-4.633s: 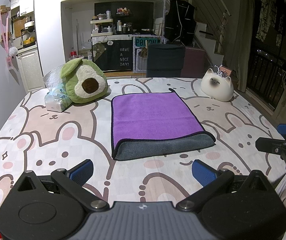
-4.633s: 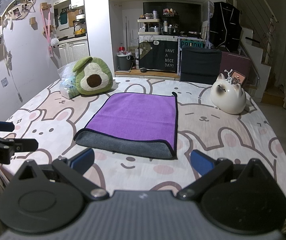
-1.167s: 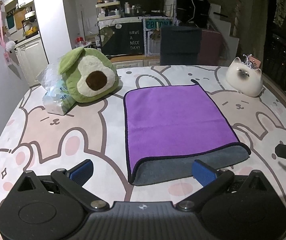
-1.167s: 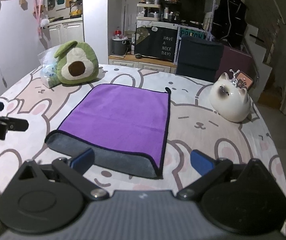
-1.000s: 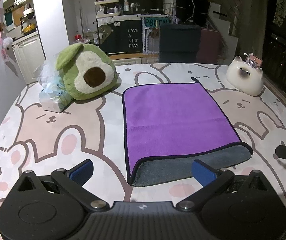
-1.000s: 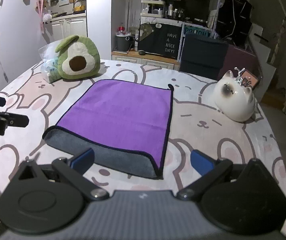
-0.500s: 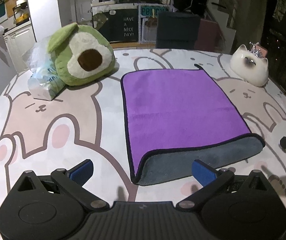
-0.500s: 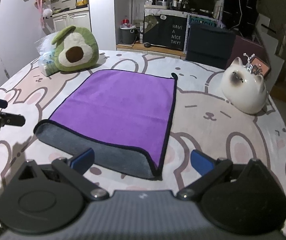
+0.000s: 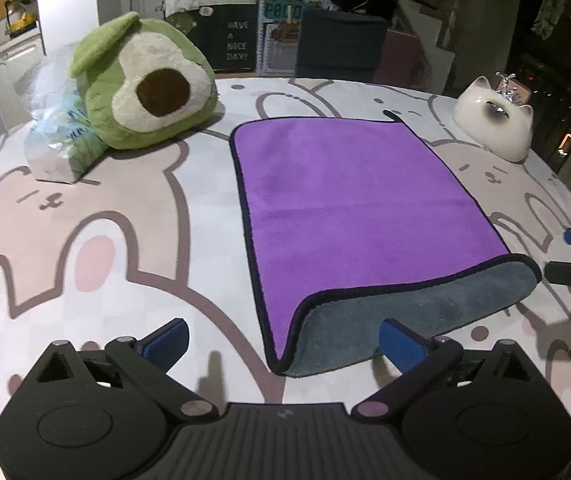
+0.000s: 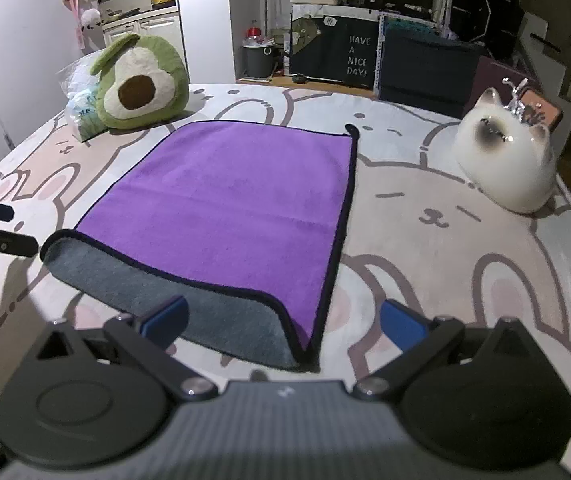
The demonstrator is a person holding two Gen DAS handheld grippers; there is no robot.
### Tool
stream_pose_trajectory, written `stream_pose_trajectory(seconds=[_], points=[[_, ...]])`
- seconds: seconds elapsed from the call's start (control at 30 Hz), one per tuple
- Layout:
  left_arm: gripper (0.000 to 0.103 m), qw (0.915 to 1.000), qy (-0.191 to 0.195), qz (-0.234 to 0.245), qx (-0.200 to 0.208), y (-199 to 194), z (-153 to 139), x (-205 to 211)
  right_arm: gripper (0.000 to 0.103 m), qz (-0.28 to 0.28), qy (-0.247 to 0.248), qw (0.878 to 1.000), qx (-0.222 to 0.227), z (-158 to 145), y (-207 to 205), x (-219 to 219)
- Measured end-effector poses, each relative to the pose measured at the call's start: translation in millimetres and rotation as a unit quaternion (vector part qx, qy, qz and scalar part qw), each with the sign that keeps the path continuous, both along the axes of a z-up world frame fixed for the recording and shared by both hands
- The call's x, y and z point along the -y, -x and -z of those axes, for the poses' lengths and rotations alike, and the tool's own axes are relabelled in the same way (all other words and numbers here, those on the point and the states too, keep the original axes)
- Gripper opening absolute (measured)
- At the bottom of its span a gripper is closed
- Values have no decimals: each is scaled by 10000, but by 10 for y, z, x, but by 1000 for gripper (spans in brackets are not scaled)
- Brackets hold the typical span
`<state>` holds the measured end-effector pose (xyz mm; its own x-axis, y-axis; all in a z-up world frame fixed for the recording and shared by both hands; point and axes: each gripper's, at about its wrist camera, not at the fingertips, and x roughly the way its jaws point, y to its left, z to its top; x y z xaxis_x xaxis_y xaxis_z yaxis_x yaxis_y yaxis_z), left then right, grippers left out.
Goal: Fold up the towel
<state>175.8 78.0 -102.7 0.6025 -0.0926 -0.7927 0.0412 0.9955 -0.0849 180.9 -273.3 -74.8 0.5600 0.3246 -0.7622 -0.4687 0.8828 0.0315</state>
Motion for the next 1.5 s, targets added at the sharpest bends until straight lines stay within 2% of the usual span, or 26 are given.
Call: stream_pose_trajectory(seconds=[0.13,0.23,0.33,0.4,0.53,0.6,0.63,0.7,0.9,1.13,1.27,1.4,1.5], points=[[95,9999,34,102,-52,-36,69,-28,103,-27,-58,10000,58,93,-71,15],[88,9996,37,252,-129,-62,130,-47,103,-149,-211,9997,38,133,-126,41],[82,9989,222,347,-219,-96,177,-93,103,-163,-472,9987,-42,165,-185,74],[82,9986,288,381,-240,-117,192,-113,103,-135,-495,9987,7,172,-205,72],[67,9977,406,479,-259,-154,206,-144,103,-273,-461,9986,0,179,-233,50],[63,9970,487,519,-307,-168,219,-144,102,-331,-434,9984,-170,191,-249,37],[61,9965,540,536,-348,-175,229,-142,99,-356,-431,9980,-279,199,-262,31],[61,9959,585,565,-395,-182,238,-136,81,-368,-407,9975,-448,215,-275,15],[56,9950,668,559,-497,-209,256,-127,61,-426,-253,9965,-677,259,-295,-22],[47,9947,635,536,-605,-230,284,-117,43,-460,-17,9946,-926,335,-297,-14],[38,9950,610,494,-612,-251,275,-130,28,-518,117,9938,-973,351,-277,-30],[29,9955,540,425,-648,-277,287,-142,19,-595,210,9935,-950,352,-258,-55],[24,9961,473,390,-640,-287,287,-141,18,-609,277,9934,-935,354,-258,-75]])
